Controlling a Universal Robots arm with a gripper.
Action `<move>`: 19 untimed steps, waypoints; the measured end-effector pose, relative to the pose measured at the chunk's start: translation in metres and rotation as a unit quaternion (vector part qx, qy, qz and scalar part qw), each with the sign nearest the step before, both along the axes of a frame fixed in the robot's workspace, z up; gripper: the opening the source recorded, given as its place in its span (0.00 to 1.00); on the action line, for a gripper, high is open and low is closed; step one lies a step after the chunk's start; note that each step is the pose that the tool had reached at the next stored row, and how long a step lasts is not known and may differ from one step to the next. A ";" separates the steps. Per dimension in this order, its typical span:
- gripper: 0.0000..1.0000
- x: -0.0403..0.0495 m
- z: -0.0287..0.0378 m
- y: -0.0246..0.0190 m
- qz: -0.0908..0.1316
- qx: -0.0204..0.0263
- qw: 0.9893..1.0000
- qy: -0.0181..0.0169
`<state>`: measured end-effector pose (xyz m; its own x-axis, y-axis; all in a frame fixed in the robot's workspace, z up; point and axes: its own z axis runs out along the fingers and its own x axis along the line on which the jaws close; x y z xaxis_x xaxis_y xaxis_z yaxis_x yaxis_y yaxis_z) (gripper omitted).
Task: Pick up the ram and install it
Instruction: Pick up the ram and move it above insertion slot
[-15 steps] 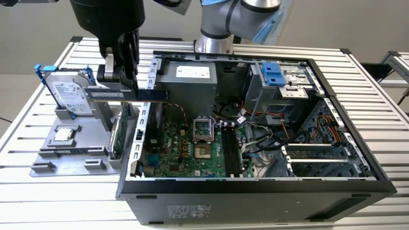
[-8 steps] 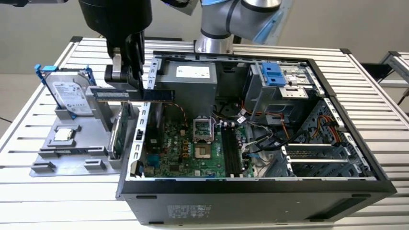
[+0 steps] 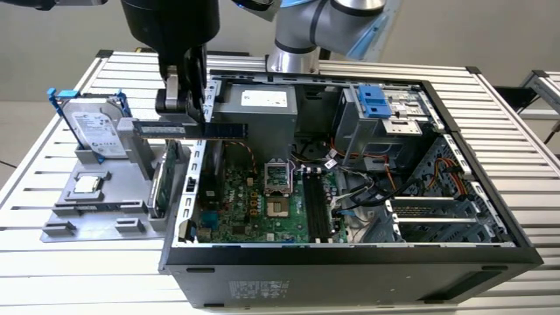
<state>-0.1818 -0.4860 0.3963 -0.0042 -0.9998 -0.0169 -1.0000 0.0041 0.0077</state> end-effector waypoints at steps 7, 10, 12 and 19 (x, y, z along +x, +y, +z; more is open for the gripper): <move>0.00 0.0051 0.0000 0.0000 0.000 0.000 1.000 0.000; 0.00 0.0056 0.0000 0.0000 0.000 0.000 1.000 0.000; 0.00 0.0056 0.0000 0.0000 0.000 0.000 1.000 0.000; 0.00 0.0068 0.0000 0.0000 -0.001 0.000 1.000 0.000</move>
